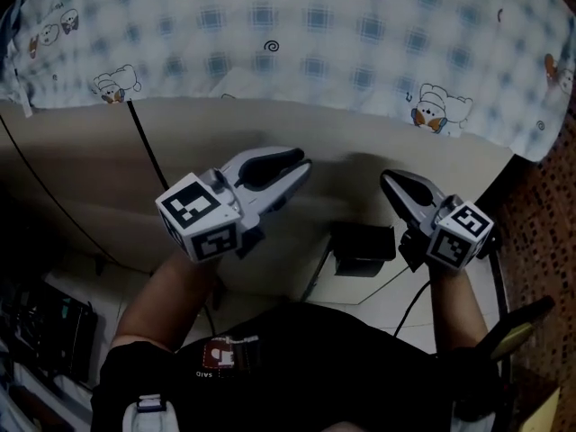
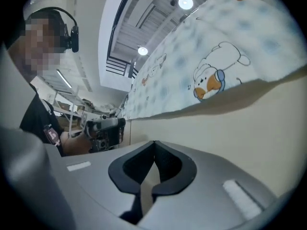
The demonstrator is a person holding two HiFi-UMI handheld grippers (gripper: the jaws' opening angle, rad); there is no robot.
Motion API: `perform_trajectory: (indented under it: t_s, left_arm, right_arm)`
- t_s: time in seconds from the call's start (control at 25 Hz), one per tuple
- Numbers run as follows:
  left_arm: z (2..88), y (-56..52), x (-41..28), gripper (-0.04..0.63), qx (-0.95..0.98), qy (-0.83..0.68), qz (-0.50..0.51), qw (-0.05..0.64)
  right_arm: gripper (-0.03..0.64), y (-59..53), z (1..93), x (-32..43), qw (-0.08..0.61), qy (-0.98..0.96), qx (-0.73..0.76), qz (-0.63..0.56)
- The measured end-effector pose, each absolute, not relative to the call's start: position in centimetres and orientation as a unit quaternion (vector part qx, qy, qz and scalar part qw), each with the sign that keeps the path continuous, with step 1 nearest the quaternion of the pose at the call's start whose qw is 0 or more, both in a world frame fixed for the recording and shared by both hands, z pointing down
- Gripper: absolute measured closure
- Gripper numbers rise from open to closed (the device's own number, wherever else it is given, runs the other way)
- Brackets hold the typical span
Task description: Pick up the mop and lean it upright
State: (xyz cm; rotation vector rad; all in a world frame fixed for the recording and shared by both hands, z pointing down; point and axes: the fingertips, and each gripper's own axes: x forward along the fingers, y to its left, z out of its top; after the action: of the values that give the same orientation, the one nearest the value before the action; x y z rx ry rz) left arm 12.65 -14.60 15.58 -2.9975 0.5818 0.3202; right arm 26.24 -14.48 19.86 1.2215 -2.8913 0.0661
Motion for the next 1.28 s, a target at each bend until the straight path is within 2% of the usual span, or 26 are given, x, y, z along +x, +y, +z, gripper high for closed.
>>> perform_trajectory:
  t_s: [0.52, 1.28]
  left_arm:
    - [13.1, -14.8, 12.7, 0.532, -0.977, 0.186, 0.104, 0.024]
    - [13.6, -15.0, 12.7, 0.532, -0.978, 0.186, 0.095, 0.019]
  right_arm:
    - [0.603, -14.4, 16.6, 25.6, -0.01, -0.927, 0.373, 0.029]
    - [0.604, -14.7, 17.5, 25.1, 0.014, -0.928, 0.371, 0.019]
